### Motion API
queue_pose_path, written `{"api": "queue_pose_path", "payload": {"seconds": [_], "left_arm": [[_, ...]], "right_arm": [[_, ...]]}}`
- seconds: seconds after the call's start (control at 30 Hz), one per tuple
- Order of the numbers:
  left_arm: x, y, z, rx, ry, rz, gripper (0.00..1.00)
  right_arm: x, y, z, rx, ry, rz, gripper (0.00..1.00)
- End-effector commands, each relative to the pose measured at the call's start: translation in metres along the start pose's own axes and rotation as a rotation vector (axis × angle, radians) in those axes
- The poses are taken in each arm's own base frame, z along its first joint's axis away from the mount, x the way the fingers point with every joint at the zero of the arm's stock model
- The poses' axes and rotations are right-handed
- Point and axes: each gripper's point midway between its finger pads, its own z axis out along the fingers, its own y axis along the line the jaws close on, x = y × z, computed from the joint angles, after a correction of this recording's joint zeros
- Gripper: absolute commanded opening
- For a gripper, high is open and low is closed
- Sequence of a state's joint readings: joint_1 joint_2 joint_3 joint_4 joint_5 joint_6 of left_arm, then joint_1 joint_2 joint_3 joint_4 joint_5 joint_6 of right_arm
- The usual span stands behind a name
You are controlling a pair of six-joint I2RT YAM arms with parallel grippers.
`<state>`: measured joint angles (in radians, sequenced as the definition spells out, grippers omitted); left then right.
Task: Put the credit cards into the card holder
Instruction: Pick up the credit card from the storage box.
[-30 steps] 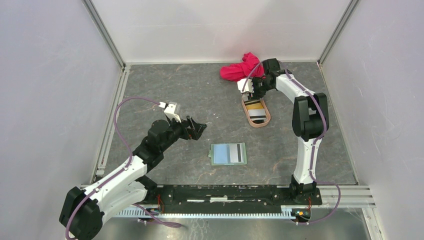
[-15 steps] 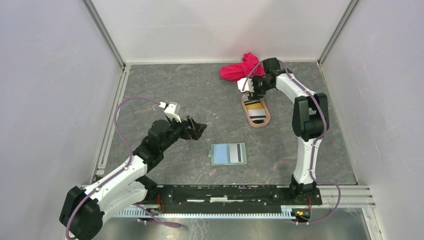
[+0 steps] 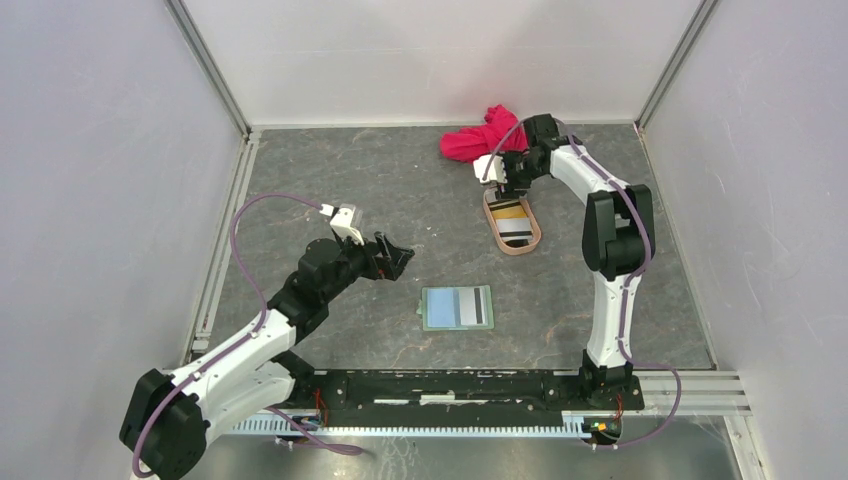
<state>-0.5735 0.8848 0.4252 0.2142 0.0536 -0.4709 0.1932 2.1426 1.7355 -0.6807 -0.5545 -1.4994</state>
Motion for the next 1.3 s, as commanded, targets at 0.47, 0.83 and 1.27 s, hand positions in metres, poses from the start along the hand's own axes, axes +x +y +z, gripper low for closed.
{"api": "queue_pose_path", "payload": {"seconds": [0.47,0.83,1.27], "left_arm": [[-0.017,-0.005,0.001,0.010,-0.046,0.026,1.00],[-0.017,-0.005,0.001,0.010,-0.047,0.025,1.00],[-0.016,-0.004,0.001,0.005,-0.044,0.022,1.00]], "right_arm": [[-0.005,-0.012,-0.001,0.004,0.015,-0.064,0.69],[-0.013,-0.018,-0.012,0.022,0.011,-0.070,0.65],[-0.017,-0.019,-0.017,0.024,0.009,-0.075,0.63]]}}
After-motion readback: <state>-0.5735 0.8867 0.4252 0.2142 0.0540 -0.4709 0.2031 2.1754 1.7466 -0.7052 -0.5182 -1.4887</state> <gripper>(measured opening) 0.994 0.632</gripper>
